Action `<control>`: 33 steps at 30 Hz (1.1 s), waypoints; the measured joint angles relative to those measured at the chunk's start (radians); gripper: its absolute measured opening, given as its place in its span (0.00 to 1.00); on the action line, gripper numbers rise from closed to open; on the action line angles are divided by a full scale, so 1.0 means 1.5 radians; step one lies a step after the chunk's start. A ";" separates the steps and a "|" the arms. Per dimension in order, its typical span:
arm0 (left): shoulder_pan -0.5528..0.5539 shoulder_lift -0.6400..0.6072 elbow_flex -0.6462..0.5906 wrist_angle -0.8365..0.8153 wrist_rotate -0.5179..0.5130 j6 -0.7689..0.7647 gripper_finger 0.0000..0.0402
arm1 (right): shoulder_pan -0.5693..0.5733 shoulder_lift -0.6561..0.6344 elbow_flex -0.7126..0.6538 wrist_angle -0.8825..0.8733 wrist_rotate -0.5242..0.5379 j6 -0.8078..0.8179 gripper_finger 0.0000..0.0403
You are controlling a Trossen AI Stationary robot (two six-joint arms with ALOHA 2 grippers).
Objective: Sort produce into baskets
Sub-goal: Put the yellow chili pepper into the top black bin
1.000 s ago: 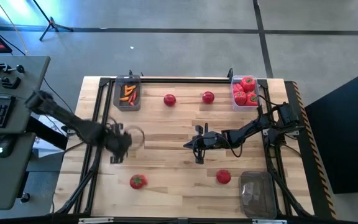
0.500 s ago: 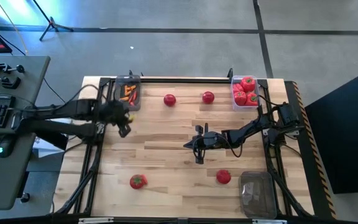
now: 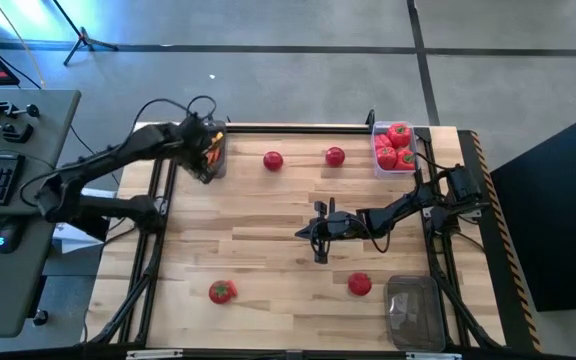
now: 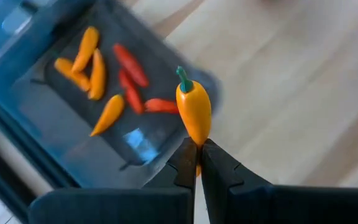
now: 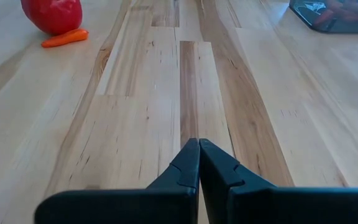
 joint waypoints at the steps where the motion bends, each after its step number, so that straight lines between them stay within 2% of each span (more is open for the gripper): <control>1: 0.020 0.018 0.000 0.003 0.000 0.010 0.00 | 0.000 0.000 0.000 0.000 0.000 0.000 0.00; 6: 0.096 0.098 0.000 0.050 0.000 0.032 0.00 | 0.000 0.000 0.000 -0.005 0.000 -0.012 0.00; 12: 0.154 0.173 0.000 0.127 0.022 0.064 0.00 | 0.000 0.000 0.000 -0.005 0.000 -0.016 0.00; 22: 0.183 0.245 0.000 0.167 0.051 0.106 0.01 | 0.000 0.000 0.000 -0.005 0.000 -0.016 0.00; 33: 0.181 0.248 0.000 0.163 0.050 0.153 0.20 | 0.000 0.000 0.000 -0.005 0.000 -0.013 0.00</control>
